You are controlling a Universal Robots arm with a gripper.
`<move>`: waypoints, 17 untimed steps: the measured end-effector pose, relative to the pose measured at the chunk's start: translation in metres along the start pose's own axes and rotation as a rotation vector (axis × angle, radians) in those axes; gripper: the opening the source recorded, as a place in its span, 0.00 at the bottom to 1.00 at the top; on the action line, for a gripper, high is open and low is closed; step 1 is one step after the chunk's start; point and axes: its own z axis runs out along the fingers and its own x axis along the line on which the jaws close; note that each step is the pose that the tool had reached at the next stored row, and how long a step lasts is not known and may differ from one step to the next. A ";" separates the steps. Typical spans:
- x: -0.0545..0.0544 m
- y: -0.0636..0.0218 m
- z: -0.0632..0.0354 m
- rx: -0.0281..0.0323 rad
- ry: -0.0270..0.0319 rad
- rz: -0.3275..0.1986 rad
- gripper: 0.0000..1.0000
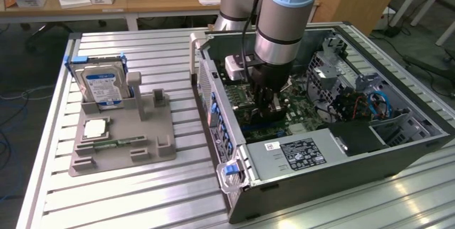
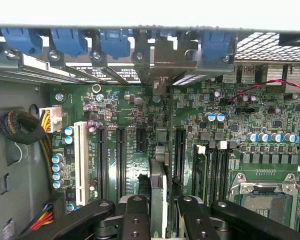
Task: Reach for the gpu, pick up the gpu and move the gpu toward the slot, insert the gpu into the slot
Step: 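Insert the gpu into the slot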
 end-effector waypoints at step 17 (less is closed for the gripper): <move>0.000 0.0001 0.0036 0.0000 0.0060 0.000 0.26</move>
